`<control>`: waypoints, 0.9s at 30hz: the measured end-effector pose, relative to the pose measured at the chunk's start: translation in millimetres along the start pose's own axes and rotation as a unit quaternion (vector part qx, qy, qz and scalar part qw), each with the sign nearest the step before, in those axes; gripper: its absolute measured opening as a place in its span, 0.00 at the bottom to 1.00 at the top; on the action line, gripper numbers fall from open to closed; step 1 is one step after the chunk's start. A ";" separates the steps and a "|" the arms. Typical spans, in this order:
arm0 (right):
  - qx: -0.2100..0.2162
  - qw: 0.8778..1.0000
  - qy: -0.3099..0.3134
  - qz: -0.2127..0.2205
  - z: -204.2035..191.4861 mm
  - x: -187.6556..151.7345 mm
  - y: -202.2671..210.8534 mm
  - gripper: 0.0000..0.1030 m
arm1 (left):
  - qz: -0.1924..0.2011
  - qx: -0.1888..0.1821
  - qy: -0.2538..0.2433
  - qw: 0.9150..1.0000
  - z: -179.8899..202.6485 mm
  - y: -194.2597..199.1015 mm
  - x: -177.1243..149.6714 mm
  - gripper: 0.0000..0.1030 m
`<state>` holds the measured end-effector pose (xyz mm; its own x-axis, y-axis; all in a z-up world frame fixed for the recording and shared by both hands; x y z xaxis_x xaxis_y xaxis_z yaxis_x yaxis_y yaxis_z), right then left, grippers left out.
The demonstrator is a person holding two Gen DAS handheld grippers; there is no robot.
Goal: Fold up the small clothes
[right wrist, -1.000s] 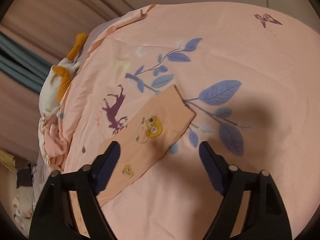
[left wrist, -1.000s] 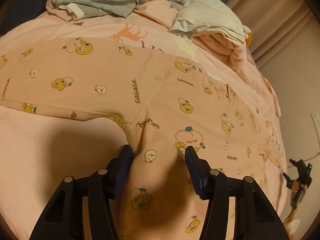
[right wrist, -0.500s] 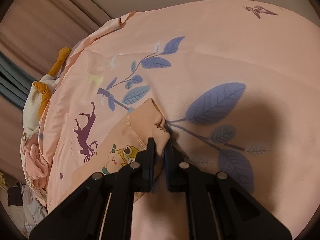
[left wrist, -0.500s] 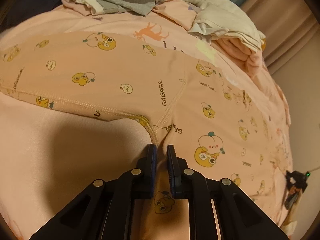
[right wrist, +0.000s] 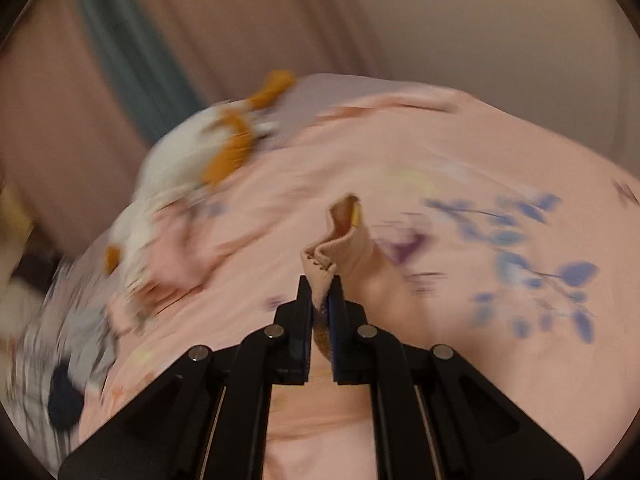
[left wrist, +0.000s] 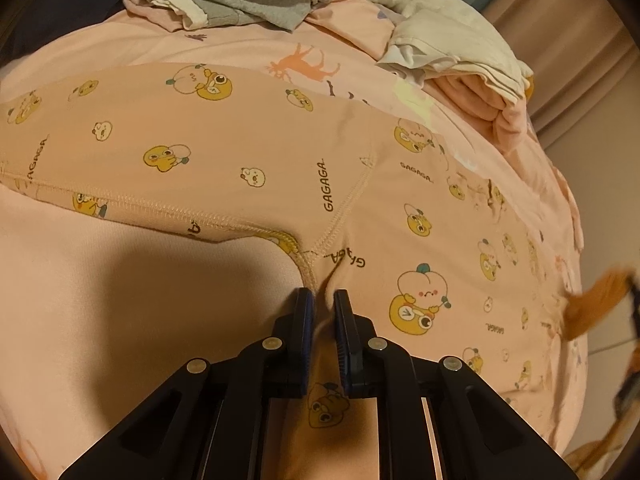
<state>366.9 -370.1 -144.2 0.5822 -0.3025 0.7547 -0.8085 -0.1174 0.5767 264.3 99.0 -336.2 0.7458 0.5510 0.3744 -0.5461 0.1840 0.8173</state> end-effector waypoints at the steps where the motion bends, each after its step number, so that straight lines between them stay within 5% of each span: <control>1: 0.030 0.999 0.027 -0.002 -38.0 -5.6 -0.5 0.07 | 0.000 -0.002 0.001 1.000 0.3 0.1 0.2 0.15; 5: 0.144 0.980 0.113 -0.073 -199.1 -66.1 -23.4 0.07 | -0.005 -0.025 0.030 0.999 -5.8 0.3 1.8 0.15; 8: 0.160 0.958 0.203 -0.122 -280.1 -132.9 -46.4 0.09 | -0.009 -0.036 0.035 0.999 -6.9 0.7 2.0 0.15; 10: 0.132 0.946 0.262 -0.141 -302.2 -168.5 -66.1 0.10 | -0.006 -0.037 0.019 0.999 -3.7 1.4 1.5 0.15; 12: 0.104 0.942 0.270 -0.169 -294.1 -186.0 -83.2 0.28 | 0.000 -0.026 -0.009 1.000 2.5 2.3 0.2 0.15; 14: 0.112 0.946 0.239 -0.189 -274.3 -187.9 -82.0 0.59 | 0.007 -0.010 -0.046 0.999 11.3 2.0 -1.6 0.22; 17: 0.093 0.958 0.224 -0.154 -235.9 -161.8 -64.0 0.67 | 0.019 0.022 -0.109 0.994 28.8 1.8 -7.4 0.44; 20: 0.005 0.964 0.239 -0.119 -184.4 -135.8 -47.4 0.69 | 0.030 0.067 -0.098 0.992 32.2 5.7 -6.4 0.47; 23: -0.024 0.964 0.230 -0.130 -138.2 -128.8 -43.4 0.69 | 0.034 0.005 -0.007 0.999 25.2 19.3 3.3 0.47; 25: -0.025 0.963 0.208 -0.168 -106.8 -135.5 -50.1 0.64 | 0.044 -0.045 0.068 0.996 13.1 34.5 14.0 0.47; 27: -0.048 0.965 0.156 -0.206 -75.3 -139.1 -58.6 0.55 | 0.061 -0.054 0.091 0.992 5.2 48.8 21.9 0.47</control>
<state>339.7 -249.9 -259.4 0.8620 0.0532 0.5041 -0.5000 -0.0743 0.8628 256.0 115.8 -285.9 0.5951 0.7113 0.3742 -0.6739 0.1879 0.7145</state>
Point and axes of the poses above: each gripper's, at about its wrist camera, not at the fingertips, and y roughly against the way its jaws point, z to its right, x to its top, the point moved 9 cm from there along -y, roughly the way its jaws point, and after that the axes turned 5 degrees about y, right-handed, at the moved point
